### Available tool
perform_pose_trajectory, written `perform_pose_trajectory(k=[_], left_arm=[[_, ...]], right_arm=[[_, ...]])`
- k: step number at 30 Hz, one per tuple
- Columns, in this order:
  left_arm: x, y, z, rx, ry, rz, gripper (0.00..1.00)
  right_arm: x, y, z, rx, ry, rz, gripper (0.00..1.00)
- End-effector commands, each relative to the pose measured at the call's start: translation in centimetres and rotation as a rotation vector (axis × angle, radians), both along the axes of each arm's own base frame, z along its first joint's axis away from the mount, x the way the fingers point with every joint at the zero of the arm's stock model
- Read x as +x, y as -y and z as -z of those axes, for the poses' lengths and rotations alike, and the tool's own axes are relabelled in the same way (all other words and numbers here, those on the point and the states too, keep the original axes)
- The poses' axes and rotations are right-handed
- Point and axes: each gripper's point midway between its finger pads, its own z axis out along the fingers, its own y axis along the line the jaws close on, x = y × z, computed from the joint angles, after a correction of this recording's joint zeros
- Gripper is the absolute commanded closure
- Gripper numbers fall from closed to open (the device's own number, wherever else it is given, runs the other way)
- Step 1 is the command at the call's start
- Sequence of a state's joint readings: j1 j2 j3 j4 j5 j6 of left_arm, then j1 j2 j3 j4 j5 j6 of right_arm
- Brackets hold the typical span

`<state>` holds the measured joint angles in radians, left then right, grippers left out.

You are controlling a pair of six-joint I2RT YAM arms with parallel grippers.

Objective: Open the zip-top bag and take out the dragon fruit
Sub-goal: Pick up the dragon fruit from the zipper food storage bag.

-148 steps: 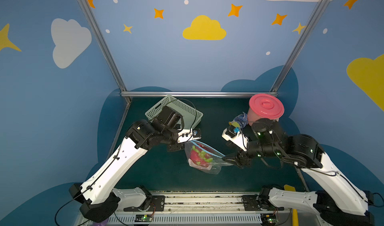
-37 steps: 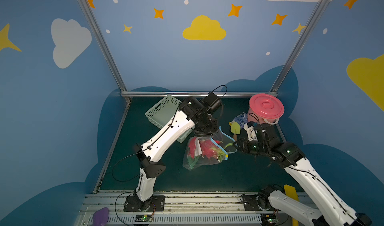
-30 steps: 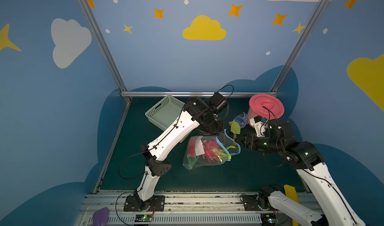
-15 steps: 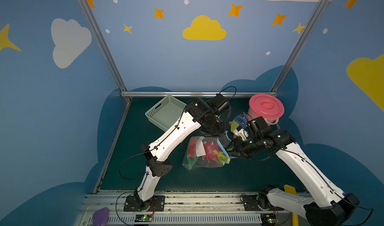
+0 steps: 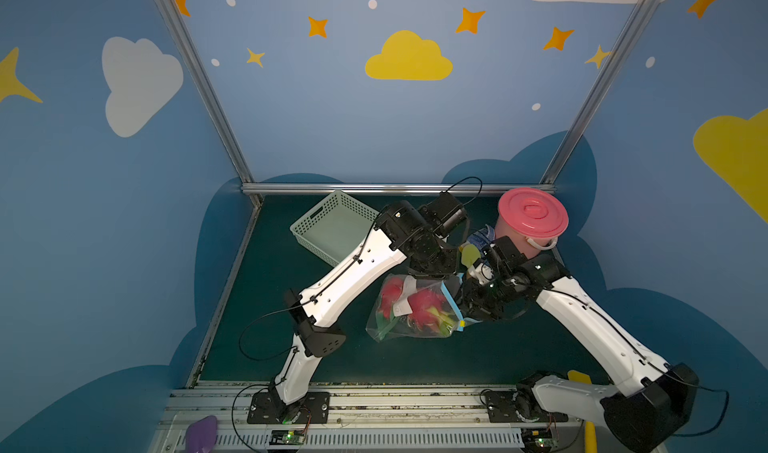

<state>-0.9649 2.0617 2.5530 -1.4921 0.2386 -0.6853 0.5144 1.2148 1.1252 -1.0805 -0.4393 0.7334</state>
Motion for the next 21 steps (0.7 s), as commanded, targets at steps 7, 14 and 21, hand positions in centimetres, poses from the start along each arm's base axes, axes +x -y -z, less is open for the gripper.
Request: perform_pose_trajectory(k=[7,14,21], left_arm=[[-0.2,1.3,-1.3,-0.064,0.027,0.019,0.97],[-0.1,1.2,-1.5,-0.067,0.036,0.019,0.97],[-0.2,1.3,-1.7,-0.075,0.033,0.022,0.96]], right_arm=[[0.8,-1.3,1.8,-0.005,-0.006,0.011,0.60],[0.2,-0.8,2.8,-0.035,-0.019,0.006,0.66],[0.6,-0.2,2.8,-0.079,0.035,0.016,0.80]])
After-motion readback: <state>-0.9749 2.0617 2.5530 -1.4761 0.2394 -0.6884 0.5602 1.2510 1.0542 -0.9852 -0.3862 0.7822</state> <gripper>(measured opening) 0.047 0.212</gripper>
